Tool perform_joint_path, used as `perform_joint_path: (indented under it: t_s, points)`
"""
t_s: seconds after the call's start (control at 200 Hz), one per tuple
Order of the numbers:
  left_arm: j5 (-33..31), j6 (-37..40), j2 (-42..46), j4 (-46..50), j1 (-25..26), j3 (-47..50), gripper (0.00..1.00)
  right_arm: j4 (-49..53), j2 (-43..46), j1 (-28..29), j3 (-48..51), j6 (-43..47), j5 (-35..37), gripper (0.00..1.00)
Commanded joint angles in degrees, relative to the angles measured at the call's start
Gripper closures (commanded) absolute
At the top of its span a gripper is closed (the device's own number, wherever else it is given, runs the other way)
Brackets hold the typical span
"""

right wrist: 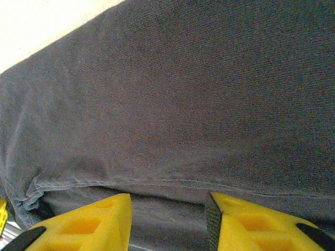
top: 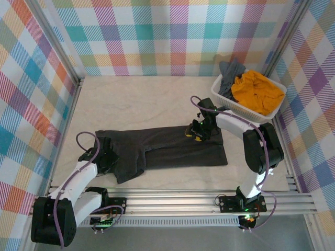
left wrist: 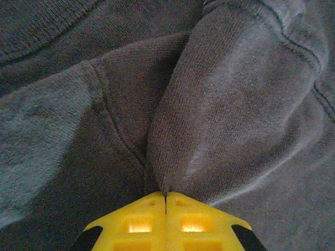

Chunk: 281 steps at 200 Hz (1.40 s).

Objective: Fold and stack the t-shirts

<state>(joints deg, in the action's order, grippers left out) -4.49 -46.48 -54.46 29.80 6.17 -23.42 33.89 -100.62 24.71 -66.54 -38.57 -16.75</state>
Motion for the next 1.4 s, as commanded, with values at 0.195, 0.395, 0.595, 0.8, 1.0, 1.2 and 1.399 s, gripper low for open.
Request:
perform_joint_path:
  t_s: [0.195, 0.395, 0.595, 0.8, 1.0, 1.2, 1.399]
  points:
    - [-3.7, 0.7, 6.2, 8.4, -0.5, -4.1, 1.00, 0.8, -0.4, -0.1, -1.8, -0.5, 0.1, 0.58]
    - [-3.9, 3.2, 4.4, 9.4, -0.5, -9.1, 1.00, 2.1, -1.3, -0.1, -2.8, 0.0, 0.7, 0.58]
    - [-4.5, 5.7, 0.2, 10.3, -0.6, -14.8, 1.00, 2.5, -3.7, -0.3, -2.3, -0.2, 1.9, 0.60]
    - [-7.7, 8.5, -5.0, 12.2, -0.7, -19.7, 1.00, 2.6, -4.5, -0.4, -2.1, -0.1, 2.3, 0.60]
    - [-9.3, 10.6, -10.0, 10.1, -2.0, -20.6, 1.00, 3.2, -4.1, -0.4, -2.2, 0.3, 3.1, 0.60]
    - [-12.9, 12.0, -14.8, 7.8, -2.7, -21.3, 1.00, 3.4, -3.3, -0.4, -1.8, 0.5, 3.6, 0.60]
    - [-15.3, 11.7, -18.3, 6.6, -3.1, -21.4, 1.00, 3.3, -3.5, -0.4, -1.7, 0.6, 3.5, 0.60]
